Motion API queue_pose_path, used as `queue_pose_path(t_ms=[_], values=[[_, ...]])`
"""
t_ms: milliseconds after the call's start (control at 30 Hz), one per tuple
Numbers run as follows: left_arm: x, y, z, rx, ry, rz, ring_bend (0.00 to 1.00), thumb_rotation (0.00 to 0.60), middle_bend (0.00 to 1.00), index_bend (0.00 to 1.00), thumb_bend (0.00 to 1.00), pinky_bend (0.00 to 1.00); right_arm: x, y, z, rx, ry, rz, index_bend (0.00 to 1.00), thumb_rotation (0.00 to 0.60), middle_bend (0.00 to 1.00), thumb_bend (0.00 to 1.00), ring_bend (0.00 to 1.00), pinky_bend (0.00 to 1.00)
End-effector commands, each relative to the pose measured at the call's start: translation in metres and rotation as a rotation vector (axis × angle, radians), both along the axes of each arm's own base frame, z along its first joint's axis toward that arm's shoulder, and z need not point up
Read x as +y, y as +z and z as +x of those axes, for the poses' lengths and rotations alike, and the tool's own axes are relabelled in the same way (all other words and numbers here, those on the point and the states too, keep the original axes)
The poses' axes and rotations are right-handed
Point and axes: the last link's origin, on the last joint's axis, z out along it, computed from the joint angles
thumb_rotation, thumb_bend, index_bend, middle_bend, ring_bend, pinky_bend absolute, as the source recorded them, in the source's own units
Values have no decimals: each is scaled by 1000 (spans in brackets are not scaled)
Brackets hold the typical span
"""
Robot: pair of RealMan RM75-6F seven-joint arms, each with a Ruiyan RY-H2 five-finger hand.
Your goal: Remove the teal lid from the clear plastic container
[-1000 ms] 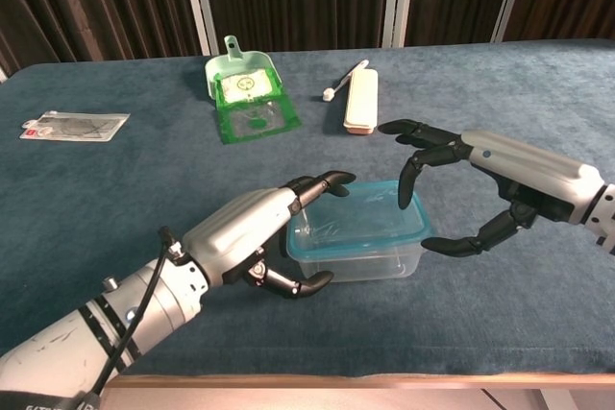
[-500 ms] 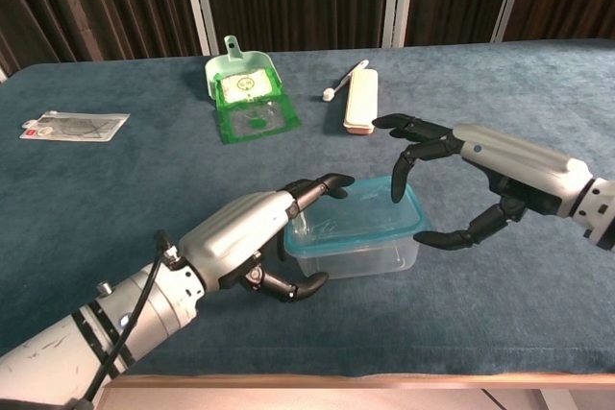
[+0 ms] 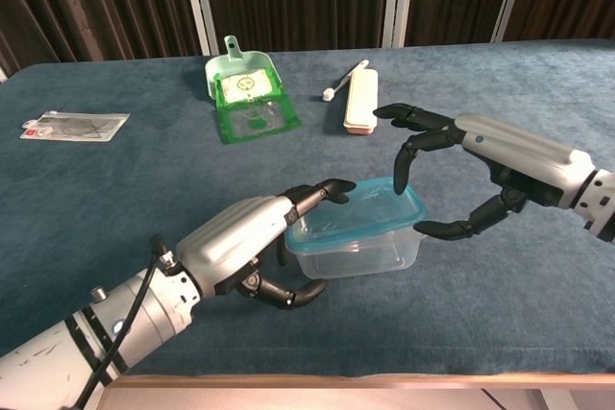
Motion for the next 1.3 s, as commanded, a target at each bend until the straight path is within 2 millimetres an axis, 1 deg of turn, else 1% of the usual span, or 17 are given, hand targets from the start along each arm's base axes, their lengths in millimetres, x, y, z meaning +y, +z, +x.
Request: queue_pose_path(t_ms=[33,300,533,767,900,933,1000,1033,1067,1100,1133,1200,1267,1300], values=[[0,0,-1,-2,1,-1,500,600,711,8,350,559,-1,1,0,3,1,-8,599,600,120,434,0,0],[-3,2,0,-17,-10,-2,501,600,712,9,350,561,-4,-1,2,11,18,-31,607,600,121,444,0,0],[-3,4,-1,-27,-9,-3,503,600,713,12,351,561,-3,-8,5,26,48,-41,641,600,121,476,0,0],[-3,7,0,-36,-9,0,503,600,712,14,350,561,1,-19,8,48,71,-29,699,600,138,554,0,0],[-3,8,-1,-42,-9,0,502,600,708,16,350,559,1,-20,11,32,71,-34,713,600,146,570,0,0],[-4,8,-1,-45,-8,-2,499,600,706,16,350,555,1,-20,11,28,72,-36,717,600,147,573,0,0],[-4,9,-1,-54,-7,-16,477,600,688,16,350,507,1,-19,12,21,73,-39,728,600,151,579,0,0],[-4,10,-1,-58,-7,-22,454,600,666,16,350,457,1,-19,12,18,74,-42,731,600,153,580,0,0],[-5,10,-1,-63,-12,-31,419,600,622,17,351,392,1,-18,12,15,77,-48,737,600,154,582,0,0],[-5,11,0,-68,-17,-33,395,600,590,17,351,359,1,-17,12,13,79,-52,743,600,156,584,0,0],[-5,11,0,-73,-22,-35,347,600,526,17,351,318,1,-17,12,10,81,-55,746,600,157,585,0,0],[-5,12,0,-81,-31,-42,211,600,364,17,348,252,1,-15,12,4,83,-61,751,600,160,586,0,0],[-5,12,0,-86,-33,-44,95,600,239,15,346,192,1,-15,13,0,83,-64,753,600,162,586,0,0],[-5,13,0,-87,-33,-43,74,600,212,14,345,177,1,-15,13,-1,83,-64,753,600,163,586,0,0]])
